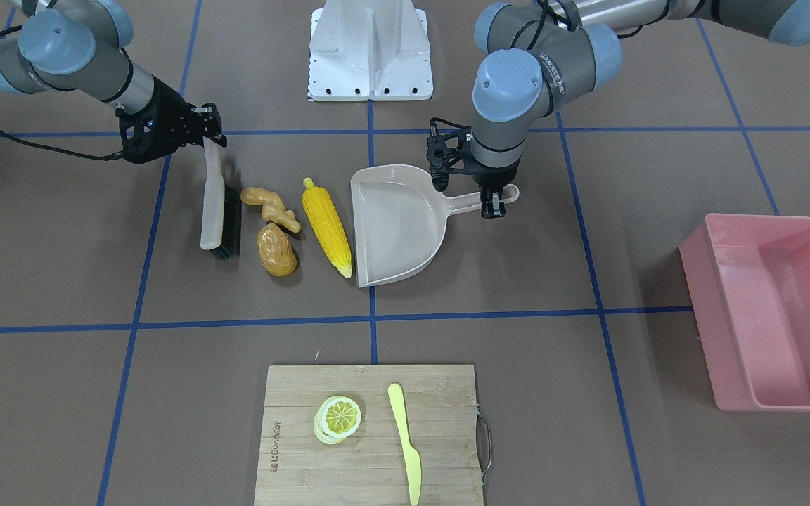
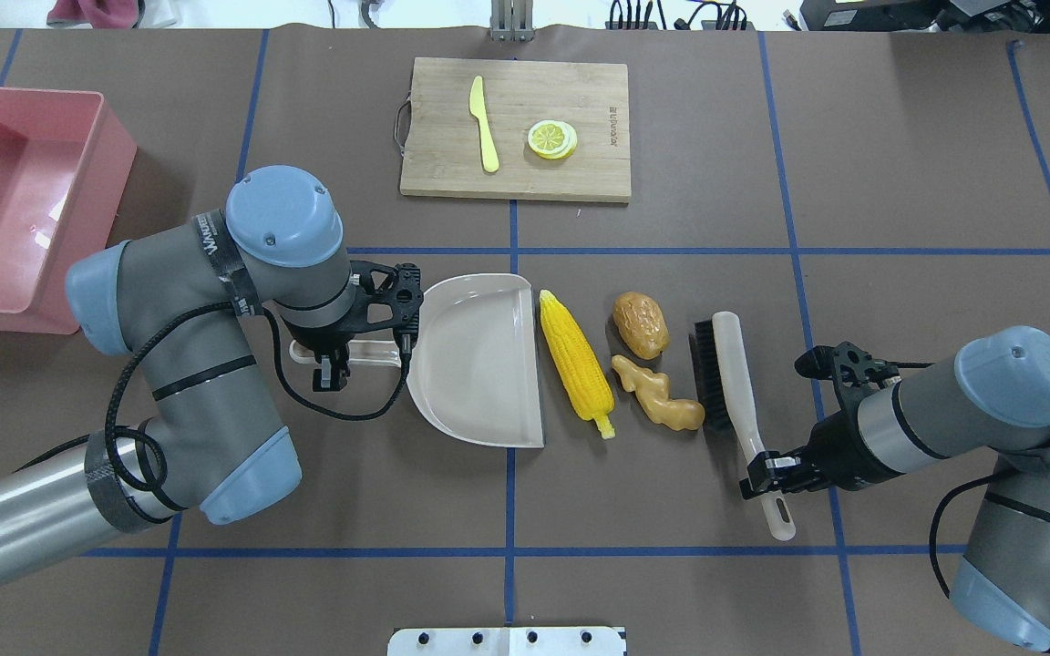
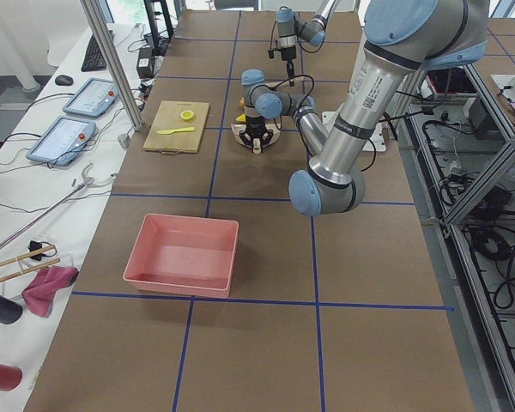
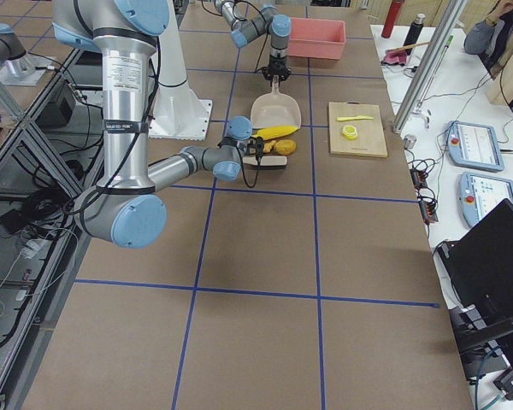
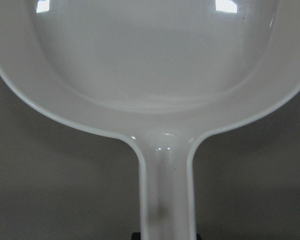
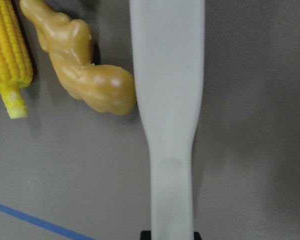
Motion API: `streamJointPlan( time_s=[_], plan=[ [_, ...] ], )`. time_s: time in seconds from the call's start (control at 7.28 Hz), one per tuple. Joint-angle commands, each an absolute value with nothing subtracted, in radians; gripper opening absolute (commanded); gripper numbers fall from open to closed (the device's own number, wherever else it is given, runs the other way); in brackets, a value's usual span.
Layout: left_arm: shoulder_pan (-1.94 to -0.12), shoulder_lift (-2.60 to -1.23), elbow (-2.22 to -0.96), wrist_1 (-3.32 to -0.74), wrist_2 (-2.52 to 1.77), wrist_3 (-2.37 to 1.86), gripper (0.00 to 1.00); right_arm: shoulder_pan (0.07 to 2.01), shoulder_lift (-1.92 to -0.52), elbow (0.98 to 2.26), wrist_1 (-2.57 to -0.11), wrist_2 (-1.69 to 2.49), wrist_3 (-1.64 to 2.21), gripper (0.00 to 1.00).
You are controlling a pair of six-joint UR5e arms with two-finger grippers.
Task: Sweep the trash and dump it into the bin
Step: 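Sweep the corn, potato and ginger into the dustpan with the right gripper's brush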
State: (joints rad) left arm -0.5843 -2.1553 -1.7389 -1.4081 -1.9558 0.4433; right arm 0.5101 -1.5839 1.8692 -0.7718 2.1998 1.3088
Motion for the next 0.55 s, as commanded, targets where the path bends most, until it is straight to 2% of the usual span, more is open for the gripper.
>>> streamJointPlan(
  time_s=[0.0, 0.41],
  plan=[
    [-0.584, -2.155, -1.74, -1.408, -1.956, 0.443, 0.0, 0.508, -1.517, 1.855, -0.811, 2.212, 1.318, 0.0],
    [-0.584, -2.154, -1.738, -1.408, -1.956, 0.443, 0.0, 0.503, -1.416, 1.8, -0.845, 2.209, 1.359, 0.0]
  ],
)
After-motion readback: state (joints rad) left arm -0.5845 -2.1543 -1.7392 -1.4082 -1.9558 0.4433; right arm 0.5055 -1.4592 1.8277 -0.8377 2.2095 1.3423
